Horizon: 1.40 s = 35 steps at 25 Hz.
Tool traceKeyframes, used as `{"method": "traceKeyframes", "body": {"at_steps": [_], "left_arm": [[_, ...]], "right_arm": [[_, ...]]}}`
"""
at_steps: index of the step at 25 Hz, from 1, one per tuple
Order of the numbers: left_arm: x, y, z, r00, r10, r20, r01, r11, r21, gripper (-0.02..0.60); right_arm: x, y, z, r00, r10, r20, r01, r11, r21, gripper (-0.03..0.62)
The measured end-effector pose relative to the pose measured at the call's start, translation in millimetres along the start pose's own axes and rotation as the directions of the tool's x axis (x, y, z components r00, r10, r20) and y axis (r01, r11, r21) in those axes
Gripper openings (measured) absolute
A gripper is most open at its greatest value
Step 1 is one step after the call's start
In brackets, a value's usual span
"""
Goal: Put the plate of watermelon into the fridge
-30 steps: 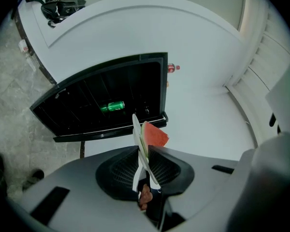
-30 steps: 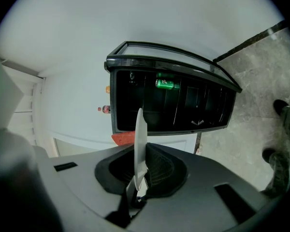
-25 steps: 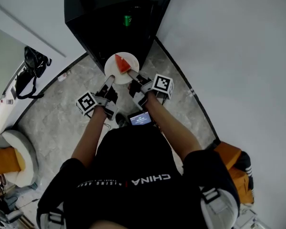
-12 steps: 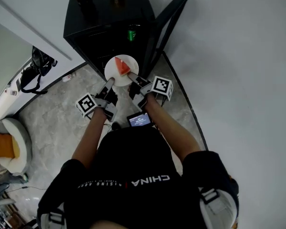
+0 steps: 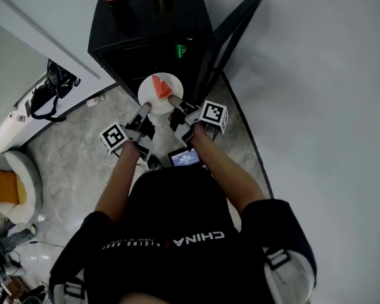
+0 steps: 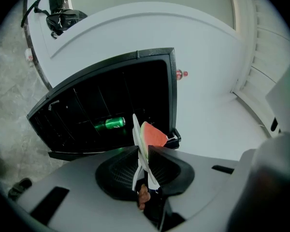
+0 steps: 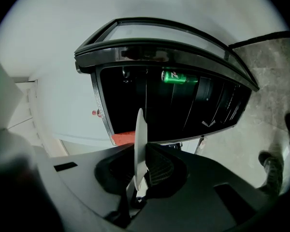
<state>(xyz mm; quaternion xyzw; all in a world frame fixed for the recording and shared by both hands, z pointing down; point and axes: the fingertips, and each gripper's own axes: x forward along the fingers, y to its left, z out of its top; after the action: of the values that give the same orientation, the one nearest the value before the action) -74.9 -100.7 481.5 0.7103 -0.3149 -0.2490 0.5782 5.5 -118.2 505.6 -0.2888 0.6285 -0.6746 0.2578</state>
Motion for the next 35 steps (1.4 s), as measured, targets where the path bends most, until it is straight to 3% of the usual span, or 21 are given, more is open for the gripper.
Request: {"method": "traceKeyframes", "body": {"at_steps": [6, 11, 20, 25, 35], "left_arm": [[-5, 5, -19, 0.999, -0.041, -0.034, 0.042, 0.999, 0.031, 0.055], [-2, 1, -12, 0.998, -0.049, -0.035, 0.051, 0.998, 0.040, 0.055], [4, 2, -14, 0.997, -0.043, -0.062, 0.045, 0.998, 0.036, 0.055], [6, 3, -13, 0.996, -0.029, -0.086, 0.035, 0.997, 0.073, 0.055], [9, 21, -5, 0.999, -0.014, -0.052, 0.016, 0.999, 0.038, 0.055]], "right_arm": [[-17, -10, -5, 0.999, 0.044, 0.030, -0.043, 0.999, -0.027, 0.040], [-13, -3, -3, 0.998, 0.053, 0.044, -0.051, 0.998, -0.038, 0.040], [-16, -4, 3, 0.997, 0.049, 0.057, -0.047, 0.998, -0.048, 0.040], [-13, -5, 5, 0.997, 0.049, 0.061, -0.047, 0.998, -0.031, 0.040], [-4, -25, 25, 0.995, 0.038, 0.090, -0.039, 0.999, 0.006, 0.040]]}}
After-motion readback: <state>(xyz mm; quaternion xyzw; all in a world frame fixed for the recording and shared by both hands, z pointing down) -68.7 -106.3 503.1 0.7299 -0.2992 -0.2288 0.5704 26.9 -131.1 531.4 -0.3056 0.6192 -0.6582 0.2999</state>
